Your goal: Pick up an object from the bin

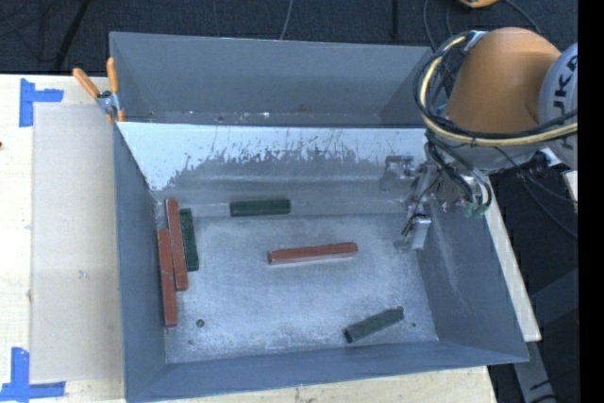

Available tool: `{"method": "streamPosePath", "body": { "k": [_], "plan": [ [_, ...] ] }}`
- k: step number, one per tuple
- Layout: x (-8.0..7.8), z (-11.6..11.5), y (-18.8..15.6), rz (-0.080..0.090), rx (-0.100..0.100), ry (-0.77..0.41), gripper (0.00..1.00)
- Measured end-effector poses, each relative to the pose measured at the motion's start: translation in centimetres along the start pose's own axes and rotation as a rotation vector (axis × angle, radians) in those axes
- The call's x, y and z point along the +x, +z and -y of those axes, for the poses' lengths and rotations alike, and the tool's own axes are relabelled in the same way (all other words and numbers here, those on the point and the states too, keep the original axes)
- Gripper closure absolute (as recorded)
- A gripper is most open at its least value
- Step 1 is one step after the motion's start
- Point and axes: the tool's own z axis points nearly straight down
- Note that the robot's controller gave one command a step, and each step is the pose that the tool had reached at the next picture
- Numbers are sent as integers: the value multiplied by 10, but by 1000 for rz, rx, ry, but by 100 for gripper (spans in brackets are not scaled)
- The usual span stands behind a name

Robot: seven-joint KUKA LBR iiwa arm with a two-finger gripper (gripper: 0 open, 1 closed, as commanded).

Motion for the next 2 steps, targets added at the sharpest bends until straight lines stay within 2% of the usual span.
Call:
{"method": "streamPosePath", "body": {
  "k": [1,2],
  "plan": [
    [-2,-40,70,5,1,-55,0],
    [-5,-54,95,-5,-1,-73,0]
  ]
}}
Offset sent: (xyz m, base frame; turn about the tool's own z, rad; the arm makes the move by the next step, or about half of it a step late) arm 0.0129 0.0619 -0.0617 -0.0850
